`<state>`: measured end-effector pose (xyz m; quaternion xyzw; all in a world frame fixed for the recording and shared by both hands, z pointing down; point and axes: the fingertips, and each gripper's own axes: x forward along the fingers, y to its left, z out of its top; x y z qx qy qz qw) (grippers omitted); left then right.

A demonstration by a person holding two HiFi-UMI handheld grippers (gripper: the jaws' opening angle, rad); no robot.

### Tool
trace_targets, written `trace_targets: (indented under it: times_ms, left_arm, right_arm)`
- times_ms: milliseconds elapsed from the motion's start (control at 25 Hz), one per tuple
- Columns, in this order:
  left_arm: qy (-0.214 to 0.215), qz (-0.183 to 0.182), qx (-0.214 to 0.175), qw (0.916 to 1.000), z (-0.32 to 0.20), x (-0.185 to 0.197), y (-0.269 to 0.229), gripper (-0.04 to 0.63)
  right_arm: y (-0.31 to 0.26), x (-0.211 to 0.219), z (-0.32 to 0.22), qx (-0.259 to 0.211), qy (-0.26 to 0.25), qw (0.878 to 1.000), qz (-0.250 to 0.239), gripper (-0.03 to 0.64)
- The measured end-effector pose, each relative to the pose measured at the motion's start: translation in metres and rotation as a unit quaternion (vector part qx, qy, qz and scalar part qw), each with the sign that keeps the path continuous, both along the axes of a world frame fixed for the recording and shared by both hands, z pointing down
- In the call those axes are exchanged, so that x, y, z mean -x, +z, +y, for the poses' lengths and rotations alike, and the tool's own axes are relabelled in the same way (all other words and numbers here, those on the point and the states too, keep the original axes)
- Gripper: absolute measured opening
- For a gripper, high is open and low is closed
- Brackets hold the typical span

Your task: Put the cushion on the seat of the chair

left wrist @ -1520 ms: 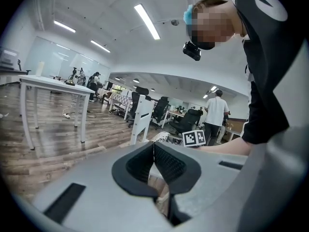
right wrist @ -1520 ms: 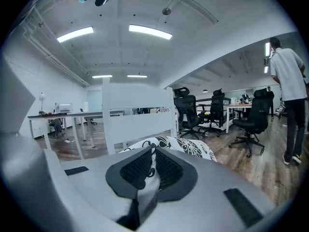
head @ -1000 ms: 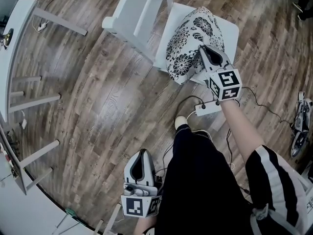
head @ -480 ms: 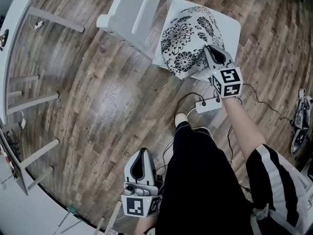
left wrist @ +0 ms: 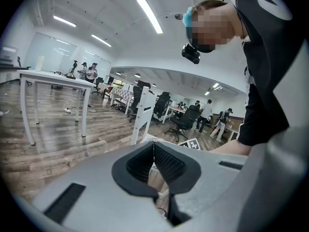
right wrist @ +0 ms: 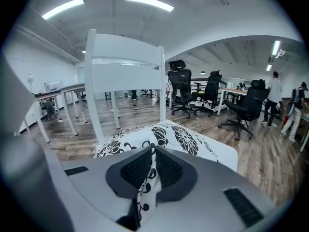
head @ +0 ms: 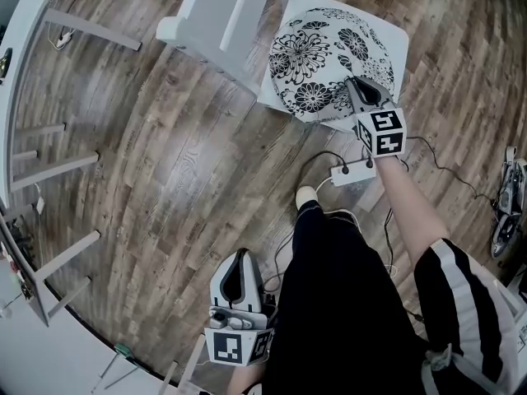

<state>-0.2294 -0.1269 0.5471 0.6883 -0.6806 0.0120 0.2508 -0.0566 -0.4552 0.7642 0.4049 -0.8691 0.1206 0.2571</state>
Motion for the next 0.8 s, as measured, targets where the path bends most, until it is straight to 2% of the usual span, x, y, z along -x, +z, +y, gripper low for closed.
trace_targets:
  times_ms: [120,440,600,800]
  left_arm:
    - [0.001,0.006,-0.004,1.0,-0.002,-0.001,-0.001,0.006]
    - [0.004,-0.002,0.015,0.9999,0.007,-0.003,0.01,0.006]
    - [0.004,0.012,-0.002,0.9999,-0.002,-0.004,0.004,0.006]
    - [0.004,0.013,0.008,0.9999,0.002,-0.005,0.011,0.006]
  right_arm:
    - [0.003,0.0,-0.004,0.0,0.004,1.0,0.0,0.034]
    - [0.016,0.002,-0.01,0.011,0.007,1.0,0.009,0.034]
    - [0.024,0.0,-0.011,0.016,0.011,1.0,0.018,0.034]
    - [0.033,-0.002,-0.01,0.024,0.017,0.999,0.024,0.034]
